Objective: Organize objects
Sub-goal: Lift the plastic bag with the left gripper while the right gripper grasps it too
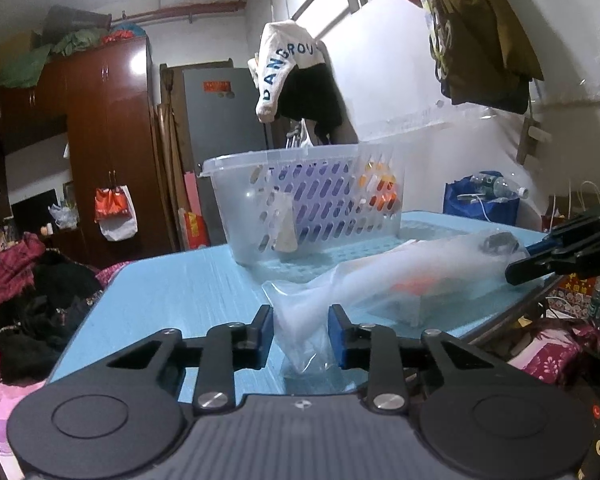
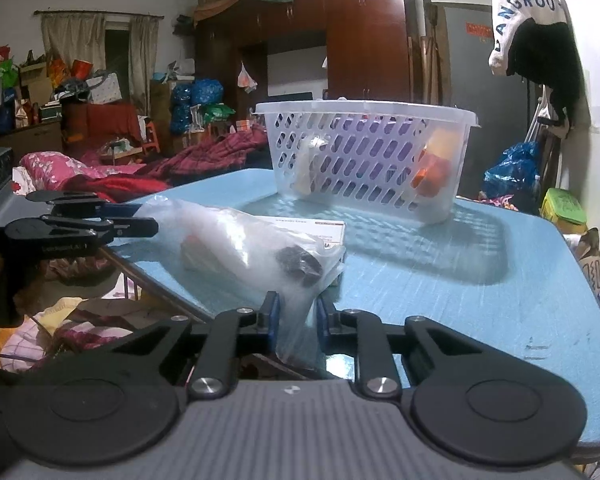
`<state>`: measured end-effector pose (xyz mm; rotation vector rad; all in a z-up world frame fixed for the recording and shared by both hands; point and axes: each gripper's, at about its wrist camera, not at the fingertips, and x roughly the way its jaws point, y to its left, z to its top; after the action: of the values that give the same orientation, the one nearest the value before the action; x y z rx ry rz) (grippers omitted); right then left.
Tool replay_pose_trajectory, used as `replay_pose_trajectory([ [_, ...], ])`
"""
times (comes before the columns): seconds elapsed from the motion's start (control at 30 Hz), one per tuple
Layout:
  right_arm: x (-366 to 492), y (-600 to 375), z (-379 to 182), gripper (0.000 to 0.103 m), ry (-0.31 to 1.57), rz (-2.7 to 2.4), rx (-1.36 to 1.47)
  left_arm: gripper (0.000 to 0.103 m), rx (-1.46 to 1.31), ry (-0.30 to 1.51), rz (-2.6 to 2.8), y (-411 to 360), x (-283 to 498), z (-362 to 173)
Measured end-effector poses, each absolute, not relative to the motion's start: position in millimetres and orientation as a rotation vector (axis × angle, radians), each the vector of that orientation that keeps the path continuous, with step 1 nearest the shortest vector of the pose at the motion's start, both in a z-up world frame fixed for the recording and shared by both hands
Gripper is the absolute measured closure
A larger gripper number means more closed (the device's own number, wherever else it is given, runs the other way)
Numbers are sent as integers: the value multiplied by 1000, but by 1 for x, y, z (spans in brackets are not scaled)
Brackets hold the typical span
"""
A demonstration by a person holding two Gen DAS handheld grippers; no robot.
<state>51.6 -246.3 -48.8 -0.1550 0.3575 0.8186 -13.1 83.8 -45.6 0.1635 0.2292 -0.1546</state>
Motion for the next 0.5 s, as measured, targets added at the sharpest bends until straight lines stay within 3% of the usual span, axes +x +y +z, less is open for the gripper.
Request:
replay_pose_trajectory([
  [0.5,43,-246,-38,84,299,804,-187,73,169,184,-168,84,-22,-34],
])
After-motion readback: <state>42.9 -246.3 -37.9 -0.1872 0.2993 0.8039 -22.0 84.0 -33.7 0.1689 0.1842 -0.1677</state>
